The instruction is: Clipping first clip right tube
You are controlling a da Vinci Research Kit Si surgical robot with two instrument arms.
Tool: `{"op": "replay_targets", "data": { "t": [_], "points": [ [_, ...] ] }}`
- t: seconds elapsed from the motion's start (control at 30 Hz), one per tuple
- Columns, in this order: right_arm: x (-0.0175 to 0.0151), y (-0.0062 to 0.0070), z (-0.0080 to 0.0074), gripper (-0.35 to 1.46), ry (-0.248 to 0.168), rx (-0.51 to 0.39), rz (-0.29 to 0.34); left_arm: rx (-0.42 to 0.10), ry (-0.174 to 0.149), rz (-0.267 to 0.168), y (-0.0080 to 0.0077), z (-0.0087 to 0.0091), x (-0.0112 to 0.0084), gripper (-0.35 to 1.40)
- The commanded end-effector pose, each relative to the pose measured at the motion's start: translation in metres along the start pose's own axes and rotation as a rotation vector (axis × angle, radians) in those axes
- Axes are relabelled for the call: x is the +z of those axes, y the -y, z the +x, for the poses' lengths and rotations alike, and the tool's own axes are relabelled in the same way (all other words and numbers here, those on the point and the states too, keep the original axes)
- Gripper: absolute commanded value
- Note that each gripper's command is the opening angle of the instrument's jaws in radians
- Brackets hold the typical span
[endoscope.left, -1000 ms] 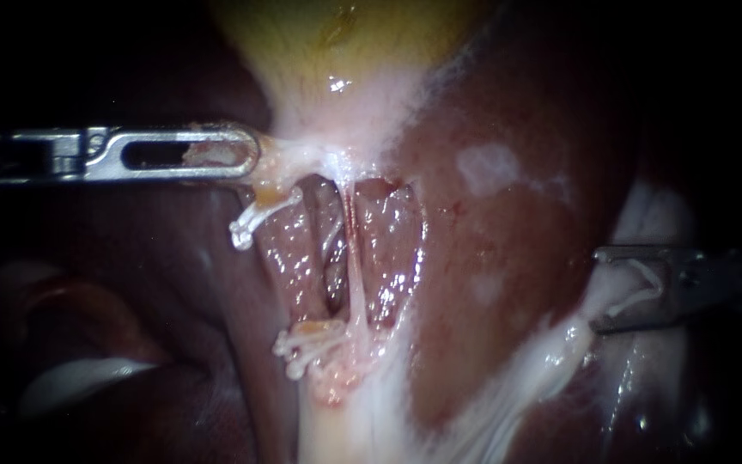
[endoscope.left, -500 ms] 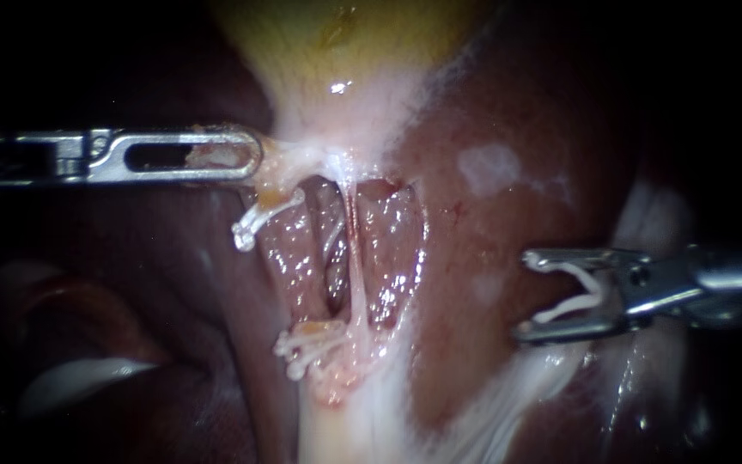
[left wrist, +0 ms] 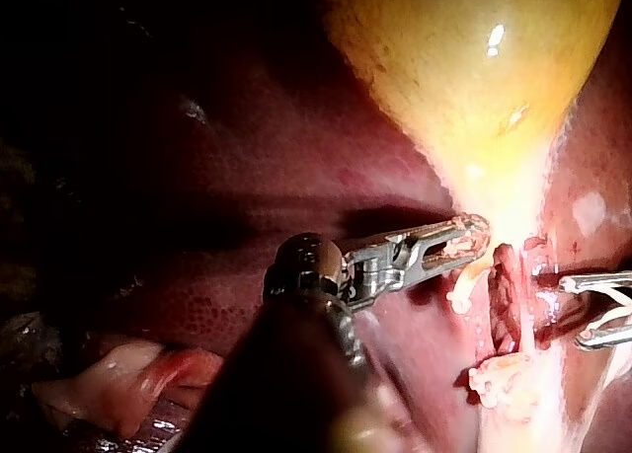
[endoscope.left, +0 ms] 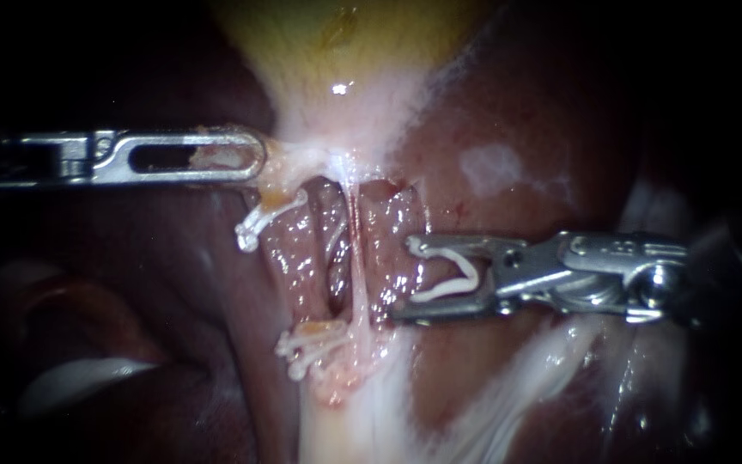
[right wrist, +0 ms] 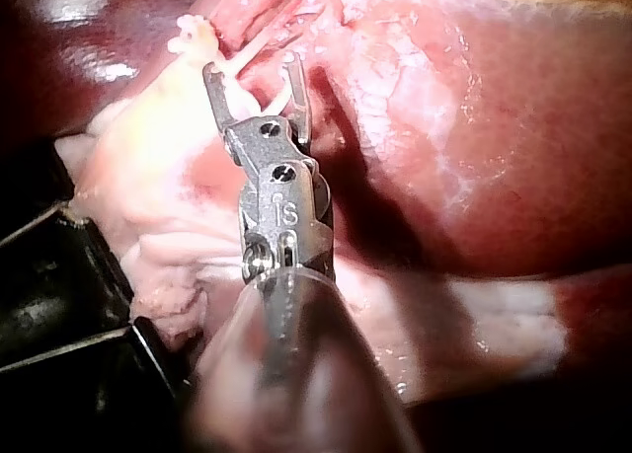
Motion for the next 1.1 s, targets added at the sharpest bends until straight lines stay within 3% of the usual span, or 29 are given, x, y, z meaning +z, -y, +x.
{"op": "replay_targets", "data": {
  "t": [0.03,0.4,0.63,0.77,1.1],
  "points": [
    [0.0005,-0.0002,-0.0002,0.49,-0.001,0.005,0.005,0.000,0.000,0.000,0.0000,0.0000,0.0000,-0.35],
    [0.0047,-0.0018,-0.0032,0.49,-0.005,0.048,0.040,0.000,0.000,0.000,0.0000,0.0000,0.0000,-0.35],
    [0.0055,-0.0026,-0.0040,0.49,-0.006,0.054,0.036,0.000,0.000,0.000,0.0000,0.0000,0.0000,-0.35],
    [0.0062,-0.0026,-0.0041,0.49,-0.012,0.079,0.066,0.000,0.000,0.000,0.0000,0.0000,0.0000,-0.35],
    [0.0085,-0.0023,-0.0038,0.49,-0.108,0.171,0.182,0.000,0.000,0.000,0.0000,0.0000,0.0000,-0.35]
  ]
}}
